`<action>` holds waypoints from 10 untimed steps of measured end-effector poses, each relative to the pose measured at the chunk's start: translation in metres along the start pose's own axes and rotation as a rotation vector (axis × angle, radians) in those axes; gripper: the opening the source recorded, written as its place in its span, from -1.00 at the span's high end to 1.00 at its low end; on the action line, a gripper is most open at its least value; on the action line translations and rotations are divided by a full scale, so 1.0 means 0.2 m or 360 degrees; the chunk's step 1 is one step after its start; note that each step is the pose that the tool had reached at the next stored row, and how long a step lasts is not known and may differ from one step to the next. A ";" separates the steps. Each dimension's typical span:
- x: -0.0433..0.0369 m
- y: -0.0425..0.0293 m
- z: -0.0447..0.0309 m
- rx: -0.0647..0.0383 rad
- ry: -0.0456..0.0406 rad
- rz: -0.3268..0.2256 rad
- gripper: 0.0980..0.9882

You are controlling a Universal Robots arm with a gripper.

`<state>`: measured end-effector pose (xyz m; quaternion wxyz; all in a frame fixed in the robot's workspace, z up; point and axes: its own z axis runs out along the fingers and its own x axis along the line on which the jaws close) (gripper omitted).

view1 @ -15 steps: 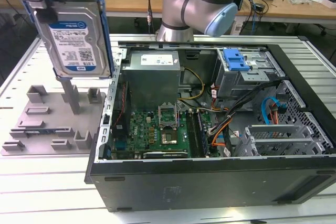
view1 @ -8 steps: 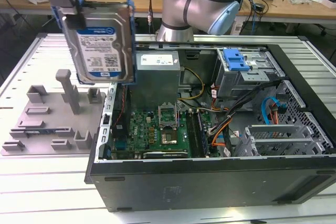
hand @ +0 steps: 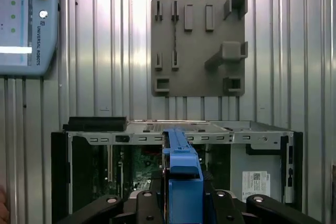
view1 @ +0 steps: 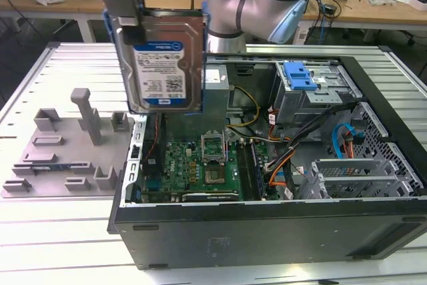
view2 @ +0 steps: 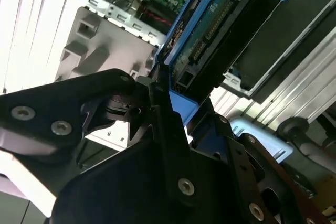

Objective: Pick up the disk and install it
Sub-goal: 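Pick up the disk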

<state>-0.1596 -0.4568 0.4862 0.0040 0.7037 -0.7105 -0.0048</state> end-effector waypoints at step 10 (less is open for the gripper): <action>0.082 -0.234 -0.003 0.0000 0.0000 0.0000 0.39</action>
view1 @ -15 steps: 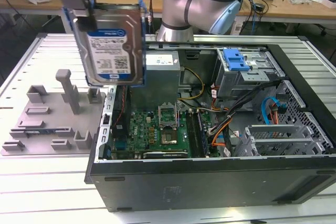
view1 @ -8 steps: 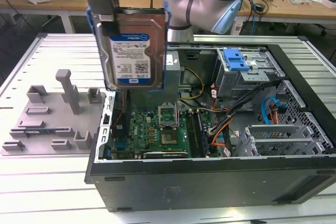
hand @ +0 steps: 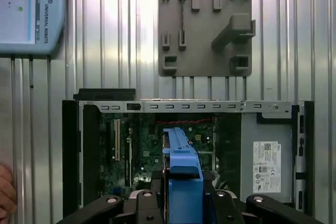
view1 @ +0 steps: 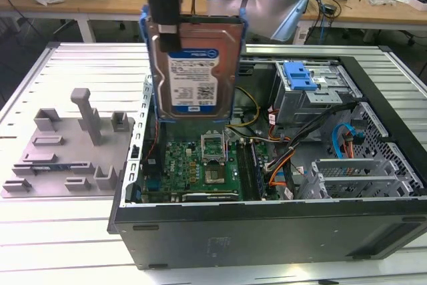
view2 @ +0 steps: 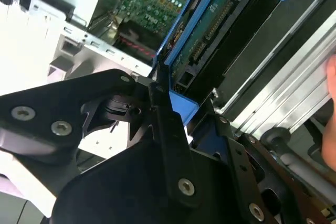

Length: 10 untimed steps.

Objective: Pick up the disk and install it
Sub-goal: 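Pick up the disk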

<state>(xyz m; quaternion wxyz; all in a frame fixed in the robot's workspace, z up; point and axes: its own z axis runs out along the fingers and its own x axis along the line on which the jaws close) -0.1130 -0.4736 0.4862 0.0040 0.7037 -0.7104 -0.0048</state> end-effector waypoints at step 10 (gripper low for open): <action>0.101 -0.288 -0.004 0.0000 0.0000 0.0000 0.39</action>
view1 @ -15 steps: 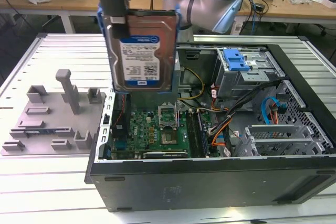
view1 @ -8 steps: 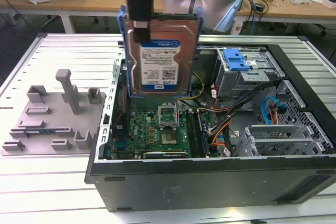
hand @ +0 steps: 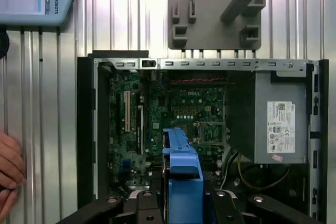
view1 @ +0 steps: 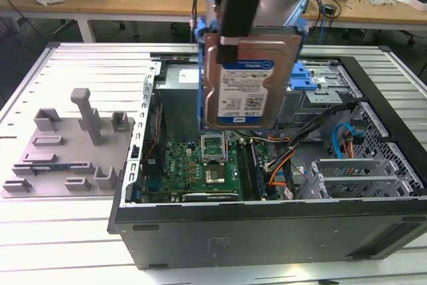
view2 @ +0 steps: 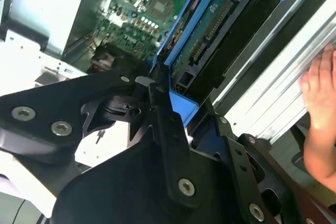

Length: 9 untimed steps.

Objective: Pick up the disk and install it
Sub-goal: 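Pick up the disk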

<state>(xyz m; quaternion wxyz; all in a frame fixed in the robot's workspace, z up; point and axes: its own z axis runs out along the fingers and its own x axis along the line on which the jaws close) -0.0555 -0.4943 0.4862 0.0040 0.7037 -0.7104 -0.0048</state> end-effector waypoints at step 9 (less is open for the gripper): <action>0.067 -0.176 -0.002 0.0000 0.0000 0.0001 0.39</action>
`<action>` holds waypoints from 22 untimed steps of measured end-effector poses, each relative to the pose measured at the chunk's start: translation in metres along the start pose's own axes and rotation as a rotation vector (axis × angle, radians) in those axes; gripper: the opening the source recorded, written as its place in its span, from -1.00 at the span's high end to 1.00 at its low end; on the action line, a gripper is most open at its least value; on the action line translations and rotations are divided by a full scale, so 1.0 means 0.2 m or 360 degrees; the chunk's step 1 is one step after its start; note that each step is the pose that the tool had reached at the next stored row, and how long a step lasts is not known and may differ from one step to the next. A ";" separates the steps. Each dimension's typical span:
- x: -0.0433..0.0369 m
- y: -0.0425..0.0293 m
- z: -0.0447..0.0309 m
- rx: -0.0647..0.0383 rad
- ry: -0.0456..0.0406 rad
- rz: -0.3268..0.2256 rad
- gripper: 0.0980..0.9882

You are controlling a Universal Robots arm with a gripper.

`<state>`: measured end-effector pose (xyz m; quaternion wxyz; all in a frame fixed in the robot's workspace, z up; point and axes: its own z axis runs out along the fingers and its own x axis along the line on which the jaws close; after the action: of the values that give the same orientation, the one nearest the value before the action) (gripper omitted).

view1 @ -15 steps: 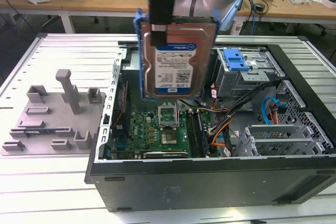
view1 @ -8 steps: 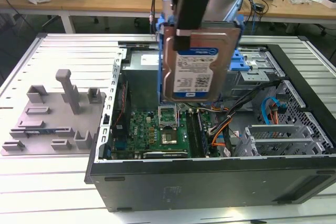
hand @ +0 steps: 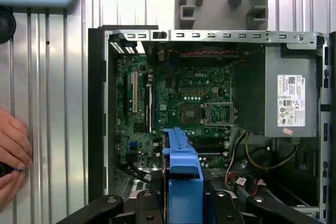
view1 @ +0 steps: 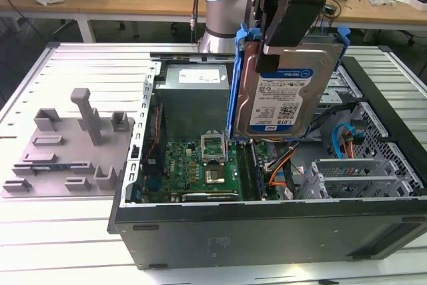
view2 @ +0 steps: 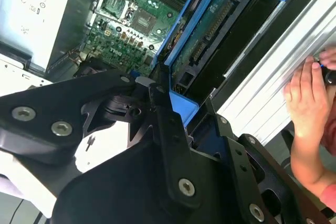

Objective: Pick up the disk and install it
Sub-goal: 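Pick up the disk, then insert the disk into the insertion slot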

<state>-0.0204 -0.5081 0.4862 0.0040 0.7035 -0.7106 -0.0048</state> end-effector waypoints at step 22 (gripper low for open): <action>0.001 0.000 0.000 0.0000 -0.0033 0.0000 0.39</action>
<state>-0.0205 -0.5083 0.4861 -0.0032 0.7035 -0.7106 -0.0121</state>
